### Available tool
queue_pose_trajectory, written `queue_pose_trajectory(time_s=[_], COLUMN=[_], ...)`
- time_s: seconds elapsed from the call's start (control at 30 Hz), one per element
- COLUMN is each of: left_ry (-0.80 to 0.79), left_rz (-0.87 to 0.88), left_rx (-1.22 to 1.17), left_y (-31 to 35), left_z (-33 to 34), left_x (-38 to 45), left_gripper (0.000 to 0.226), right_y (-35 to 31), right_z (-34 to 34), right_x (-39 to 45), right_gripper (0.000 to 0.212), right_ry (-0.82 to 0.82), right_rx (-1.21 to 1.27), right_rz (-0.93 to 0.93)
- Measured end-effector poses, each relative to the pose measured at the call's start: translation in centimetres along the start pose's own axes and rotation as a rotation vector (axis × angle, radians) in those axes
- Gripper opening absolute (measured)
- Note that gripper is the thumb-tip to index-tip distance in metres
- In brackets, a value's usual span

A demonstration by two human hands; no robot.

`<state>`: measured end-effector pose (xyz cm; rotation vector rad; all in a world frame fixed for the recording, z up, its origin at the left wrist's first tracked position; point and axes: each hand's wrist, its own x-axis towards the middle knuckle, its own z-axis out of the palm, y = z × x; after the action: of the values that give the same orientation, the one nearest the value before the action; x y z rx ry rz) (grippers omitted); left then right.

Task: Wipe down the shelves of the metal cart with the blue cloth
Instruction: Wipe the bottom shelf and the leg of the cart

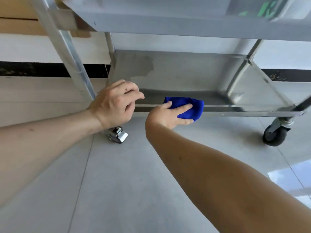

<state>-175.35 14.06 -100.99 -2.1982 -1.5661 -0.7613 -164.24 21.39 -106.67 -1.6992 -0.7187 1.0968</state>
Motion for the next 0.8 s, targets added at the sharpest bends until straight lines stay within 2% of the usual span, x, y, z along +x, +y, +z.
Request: queue_pose_trajectory(time_s=[0.3,0.5,0.63,0.7,0.8], left_ry=[-0.032,0.046,0.129,0.091,0.007], left_rz=[-0.134,-0.261,-0.374,-0.373,-0.473], left_rx=[0.103,0.173,0.168,0.158,0.125], left_y=[-2.2,-3.3,-2.8,-2.1,-0.4], left_z=[-4.7,-6.2,-6.6,-6.9,-7.8], left_x=[-5.1,-6.9,-7.4,-7.7,-7.9], left_gripper=[0.027,0.025,0.026,0.028,0.028], right_y=[2.6,4.1,5.0,5.3,4.3], right_z=[4.0,4.8,3.4,1.7,-1.0], right_x=[-10.4,-15.5,-16.6,-16.3,-16.0], right_gripper=[0.068,0.066,0.064,0.063,0.071], right_ry=[-0.214,-0.385,-0.566,-0.659,-0.778], right_rx=[0.018,-0.027,-0.081,-0.168,-0.326], right_rz=[0.021,0.043,0.002,-0.012,0.110])
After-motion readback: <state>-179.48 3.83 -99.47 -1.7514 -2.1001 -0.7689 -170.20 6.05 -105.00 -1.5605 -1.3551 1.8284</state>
